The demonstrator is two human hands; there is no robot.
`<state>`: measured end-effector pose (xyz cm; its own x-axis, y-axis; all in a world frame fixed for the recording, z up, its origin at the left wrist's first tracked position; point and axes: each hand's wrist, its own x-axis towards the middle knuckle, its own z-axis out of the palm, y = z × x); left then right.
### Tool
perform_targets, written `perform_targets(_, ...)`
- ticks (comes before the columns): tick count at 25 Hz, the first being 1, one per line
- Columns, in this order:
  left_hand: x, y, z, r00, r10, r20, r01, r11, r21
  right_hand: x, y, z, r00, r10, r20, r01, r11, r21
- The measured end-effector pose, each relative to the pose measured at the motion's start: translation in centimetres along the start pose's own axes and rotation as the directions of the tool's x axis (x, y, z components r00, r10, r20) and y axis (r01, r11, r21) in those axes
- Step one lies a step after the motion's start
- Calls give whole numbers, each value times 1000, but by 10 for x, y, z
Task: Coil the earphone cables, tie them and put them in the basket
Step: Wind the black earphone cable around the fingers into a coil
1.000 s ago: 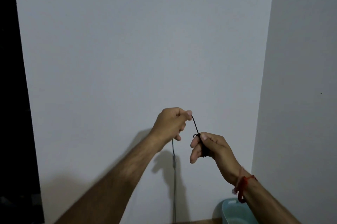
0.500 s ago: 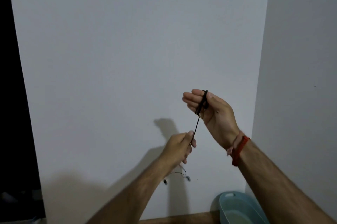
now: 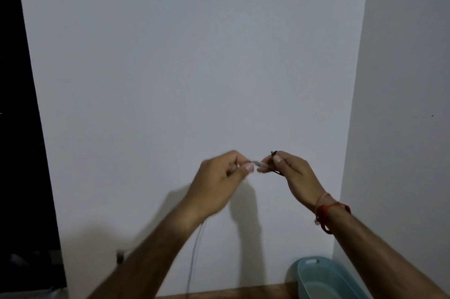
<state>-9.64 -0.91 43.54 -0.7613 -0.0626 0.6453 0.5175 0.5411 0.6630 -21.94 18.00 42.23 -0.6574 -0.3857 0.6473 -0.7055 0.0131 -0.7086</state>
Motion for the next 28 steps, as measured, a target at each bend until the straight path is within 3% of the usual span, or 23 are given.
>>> perform_targets(3, 40, 16, -20, 998, 48, -48, -46, 998, 38, -14, -12, 18, 995, 26, 94, -26, 1000, 6)
perform_targets(6, 70, 13, -29, 999, 30, -45, -28, 998, 56, -21, -29, 34, 978, 48, 203, -88, 978, 191)
perform_targets(10, 77, -10, -16, 992, -125, 22, 126, 991, -43, -21, -56, 45, 957, -17, 290, -171, 773, 611)
perform_targets(12, 59, -19, 3, 960, -257, 108, 275, 938, -210, -16, -64, 46, 959, -57, 279, -172, 664, 727)
perform_targets(14, 31, -31, 23, 950, -293, 103, 307, 937, -168, -10, -66, 43, 971, -48, 234, -157, 610, 776)
perform_targets(19, -32, -42, 42, 949, -265, 173, 290, 947, -141, 5, -51, 25, 987, 114, 109, -158, 709, 688)
perform_targets(22, -52, -28, 31, 962, -189, 195, 200, 979, -40, 11, -35, 13, 978, 184, 93, -203, 780, 592)
perform_targets(28, -11, 14, -26, 996, 49, 80, -72, 946, 317, -8, -25, 21, 923, 206, 326, -333, 852, 404)
